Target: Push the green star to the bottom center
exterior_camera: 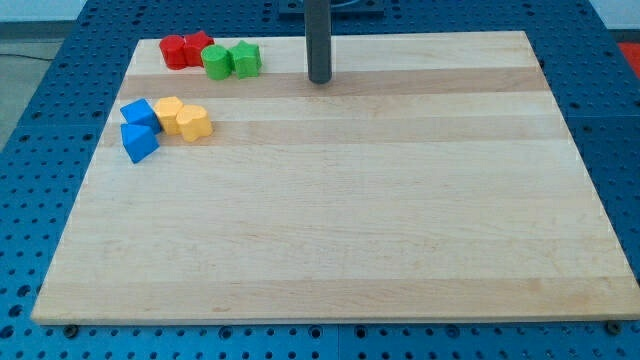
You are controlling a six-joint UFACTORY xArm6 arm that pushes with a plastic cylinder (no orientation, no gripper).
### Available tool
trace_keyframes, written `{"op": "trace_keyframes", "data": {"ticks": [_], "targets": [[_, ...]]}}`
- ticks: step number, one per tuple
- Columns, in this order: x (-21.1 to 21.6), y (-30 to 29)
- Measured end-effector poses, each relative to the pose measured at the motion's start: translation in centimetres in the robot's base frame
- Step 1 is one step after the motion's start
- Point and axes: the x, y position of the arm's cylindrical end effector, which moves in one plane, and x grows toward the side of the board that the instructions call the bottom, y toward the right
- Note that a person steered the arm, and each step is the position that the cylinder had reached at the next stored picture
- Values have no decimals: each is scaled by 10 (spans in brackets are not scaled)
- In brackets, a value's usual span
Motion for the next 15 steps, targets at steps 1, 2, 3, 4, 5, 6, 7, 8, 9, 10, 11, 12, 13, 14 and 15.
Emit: {"op": "trace_keyframes", "data": {"ticks": [1,2,3,4,5,6,7,8,9,10,11,12,13,14,15], "targets": [[8,0],[35,0],[-3,-2],[-63,-21],[-86,-71],[-69,-118],[-32,-105],[-5,-51],[12,-76],[-28,-83],[-43,-133],[-10,-140],[18,-97],[22,-35],[61,-12]]}}
